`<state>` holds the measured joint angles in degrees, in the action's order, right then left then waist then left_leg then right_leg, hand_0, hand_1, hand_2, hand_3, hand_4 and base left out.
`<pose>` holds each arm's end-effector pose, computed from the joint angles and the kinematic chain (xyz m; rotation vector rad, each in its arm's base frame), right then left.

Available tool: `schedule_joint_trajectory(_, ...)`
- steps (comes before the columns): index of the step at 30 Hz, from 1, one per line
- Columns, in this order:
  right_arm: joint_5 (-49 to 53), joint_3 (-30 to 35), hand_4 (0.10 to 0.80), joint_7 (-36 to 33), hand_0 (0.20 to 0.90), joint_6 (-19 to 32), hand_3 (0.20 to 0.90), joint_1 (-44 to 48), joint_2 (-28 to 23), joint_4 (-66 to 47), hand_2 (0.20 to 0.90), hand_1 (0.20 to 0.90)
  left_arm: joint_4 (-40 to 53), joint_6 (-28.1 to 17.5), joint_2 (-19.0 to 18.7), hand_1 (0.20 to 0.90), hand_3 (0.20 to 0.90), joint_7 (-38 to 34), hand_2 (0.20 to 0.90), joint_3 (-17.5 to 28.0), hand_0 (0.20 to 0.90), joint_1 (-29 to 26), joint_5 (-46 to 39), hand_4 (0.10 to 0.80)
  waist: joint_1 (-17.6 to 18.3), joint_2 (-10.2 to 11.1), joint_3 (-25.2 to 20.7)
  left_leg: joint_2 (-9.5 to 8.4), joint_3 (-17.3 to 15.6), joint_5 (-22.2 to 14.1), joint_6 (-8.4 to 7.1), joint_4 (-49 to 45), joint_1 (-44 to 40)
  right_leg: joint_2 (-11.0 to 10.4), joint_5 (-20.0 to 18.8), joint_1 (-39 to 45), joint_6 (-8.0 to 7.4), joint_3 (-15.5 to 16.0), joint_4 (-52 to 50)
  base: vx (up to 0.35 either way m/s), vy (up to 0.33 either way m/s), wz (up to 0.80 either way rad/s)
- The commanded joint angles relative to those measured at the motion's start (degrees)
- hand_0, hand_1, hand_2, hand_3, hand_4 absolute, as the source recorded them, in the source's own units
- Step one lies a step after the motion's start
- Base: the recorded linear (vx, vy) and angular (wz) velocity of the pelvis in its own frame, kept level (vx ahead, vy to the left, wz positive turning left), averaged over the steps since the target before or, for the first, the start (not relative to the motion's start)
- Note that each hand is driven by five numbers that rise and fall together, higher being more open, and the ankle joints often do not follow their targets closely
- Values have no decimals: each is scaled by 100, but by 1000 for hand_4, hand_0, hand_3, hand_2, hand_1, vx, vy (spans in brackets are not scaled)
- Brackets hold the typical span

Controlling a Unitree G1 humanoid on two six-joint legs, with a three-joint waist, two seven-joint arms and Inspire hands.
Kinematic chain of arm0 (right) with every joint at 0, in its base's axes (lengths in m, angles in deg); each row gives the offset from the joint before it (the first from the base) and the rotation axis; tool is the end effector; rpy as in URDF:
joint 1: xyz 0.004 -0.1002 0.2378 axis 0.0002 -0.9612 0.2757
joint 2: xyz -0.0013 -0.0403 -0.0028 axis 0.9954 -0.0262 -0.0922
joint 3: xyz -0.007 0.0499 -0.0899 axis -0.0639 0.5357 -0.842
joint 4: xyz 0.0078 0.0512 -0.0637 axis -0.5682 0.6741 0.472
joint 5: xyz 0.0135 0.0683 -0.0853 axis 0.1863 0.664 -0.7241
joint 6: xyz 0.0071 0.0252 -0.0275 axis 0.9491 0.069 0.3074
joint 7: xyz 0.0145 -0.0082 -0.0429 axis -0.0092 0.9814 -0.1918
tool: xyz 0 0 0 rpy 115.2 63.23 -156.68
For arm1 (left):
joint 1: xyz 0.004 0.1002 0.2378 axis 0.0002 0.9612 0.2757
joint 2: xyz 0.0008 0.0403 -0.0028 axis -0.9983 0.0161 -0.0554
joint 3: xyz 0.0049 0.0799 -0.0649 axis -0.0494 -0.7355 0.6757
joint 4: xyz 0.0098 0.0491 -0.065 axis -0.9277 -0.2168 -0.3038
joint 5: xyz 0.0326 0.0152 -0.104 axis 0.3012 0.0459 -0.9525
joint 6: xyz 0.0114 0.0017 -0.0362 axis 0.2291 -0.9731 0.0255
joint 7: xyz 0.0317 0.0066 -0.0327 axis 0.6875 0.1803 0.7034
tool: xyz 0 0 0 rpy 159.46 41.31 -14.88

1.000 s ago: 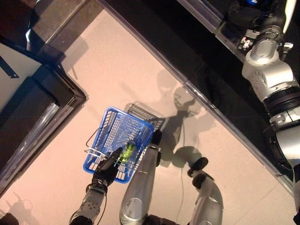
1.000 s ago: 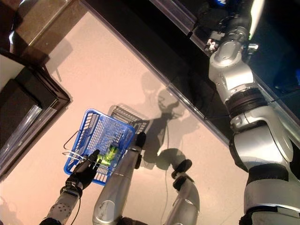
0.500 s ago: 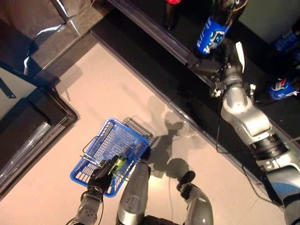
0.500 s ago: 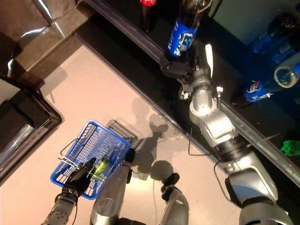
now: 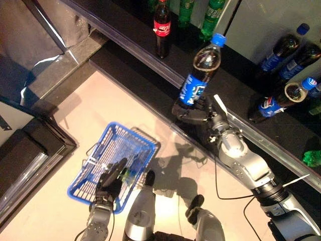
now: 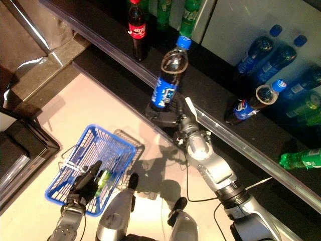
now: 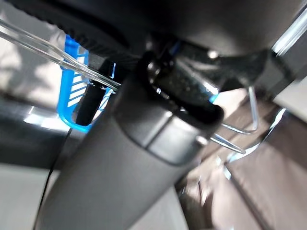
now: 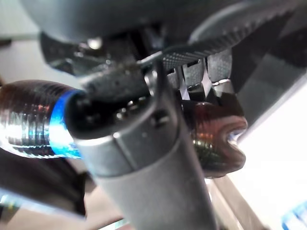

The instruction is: Pick up the drink and place into the basket.

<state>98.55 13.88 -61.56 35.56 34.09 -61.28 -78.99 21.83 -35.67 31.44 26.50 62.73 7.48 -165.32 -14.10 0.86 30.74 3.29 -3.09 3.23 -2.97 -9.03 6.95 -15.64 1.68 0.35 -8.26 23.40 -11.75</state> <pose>0.2697 -0.1221 0.1443 -0.1512 -0.1052 0.2189 0.1746 0.2075 -0.0335 -0.9922 0.2297 0.2155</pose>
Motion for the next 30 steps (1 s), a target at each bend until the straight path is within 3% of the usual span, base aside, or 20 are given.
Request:
schedule_joint_trajectory(1,-113,-118,100,20,300,699,200,624,242,-1181,300,300,1627,-323,48,300,200,917,300,-408,300,12,-5,100,-57,-141,-1246,-121,270,-422,-57,-417,-77,274,536,161,445,152,-588,21,-1,16)
schedule_joint_trajectory(7,-198,-503,100,-239,300,623,200,502,510,-1044,300,300,2826,-115,-208,300,200,1105,300,-569,300,-45,-50,100,-243,-154,-1266,-168,504,-384,-45,-425,-100,298,531,278,458,272,-571,6,-16,18)
schedule_joint_trajectory(19,-339,-980,100,-789,300,602,200,490,880,-398,300,300,4096,515,-518,300,200,1194,300,-645,300,-250,-349,100,-523,-163,-1324,-282,857,-345,-44,-468,-114,340,514,445,480,451,-518,29,-26,12)
schedule_joint_trajectory(30,-165,-1116,100,-1074,300,595,200,252,1308,431,300,300,4879,1519,-510,300,200,2287,300,-809,300,-418,-1048,100,-637,-205,-1340,-371,1006,-347,-30,-498,-81,315,510,479,476,540,-535,35,-8,8)
